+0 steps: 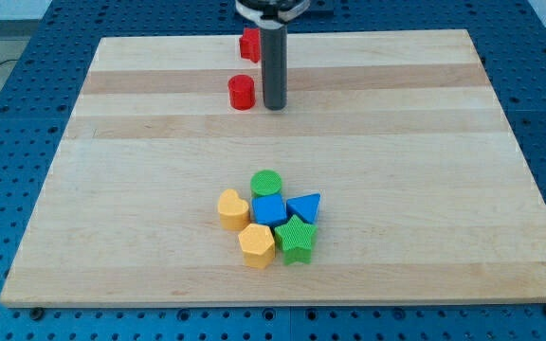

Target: Move the red circle below the red star

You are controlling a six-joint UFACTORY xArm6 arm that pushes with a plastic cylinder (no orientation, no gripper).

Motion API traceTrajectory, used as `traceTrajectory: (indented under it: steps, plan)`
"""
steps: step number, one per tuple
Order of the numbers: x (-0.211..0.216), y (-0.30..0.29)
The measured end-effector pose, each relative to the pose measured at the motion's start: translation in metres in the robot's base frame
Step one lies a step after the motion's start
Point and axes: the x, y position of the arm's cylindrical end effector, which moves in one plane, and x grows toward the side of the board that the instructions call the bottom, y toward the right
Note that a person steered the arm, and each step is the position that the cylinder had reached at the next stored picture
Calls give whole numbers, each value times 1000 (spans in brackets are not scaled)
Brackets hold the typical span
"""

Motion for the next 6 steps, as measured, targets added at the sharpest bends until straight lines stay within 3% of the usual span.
traceTrajectory:
  steps: [1, 2, 3, 4, 5, 6]
  plan:
    - [-10, -40]
    - [-50, -45]
    - [-50, -44]
    - [-27, -83]
    - [-47, -108]
    - [-76, -91]
